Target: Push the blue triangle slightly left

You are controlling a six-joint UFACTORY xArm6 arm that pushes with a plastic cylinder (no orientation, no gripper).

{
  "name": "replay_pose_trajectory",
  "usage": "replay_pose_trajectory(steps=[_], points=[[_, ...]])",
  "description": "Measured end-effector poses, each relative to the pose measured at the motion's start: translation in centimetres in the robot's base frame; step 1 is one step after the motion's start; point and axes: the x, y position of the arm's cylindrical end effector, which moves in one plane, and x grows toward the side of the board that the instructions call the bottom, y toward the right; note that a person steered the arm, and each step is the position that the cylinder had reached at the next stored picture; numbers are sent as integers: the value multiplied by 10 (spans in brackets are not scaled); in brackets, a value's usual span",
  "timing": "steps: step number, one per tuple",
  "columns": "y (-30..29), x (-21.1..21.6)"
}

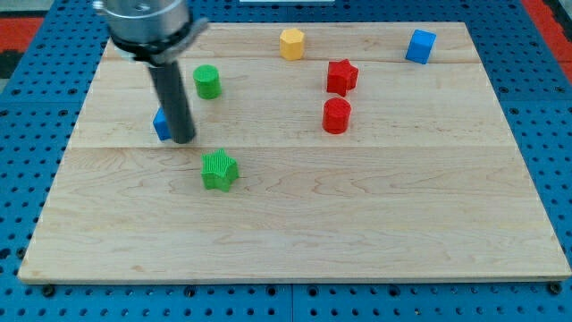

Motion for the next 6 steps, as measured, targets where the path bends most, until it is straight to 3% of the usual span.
replay_pose_trajectory(steps=[1, 2, 3, 4, 6], points=[[-64, -1], [-37, 8], [56, 5], [69, -31], [-14, -49]])
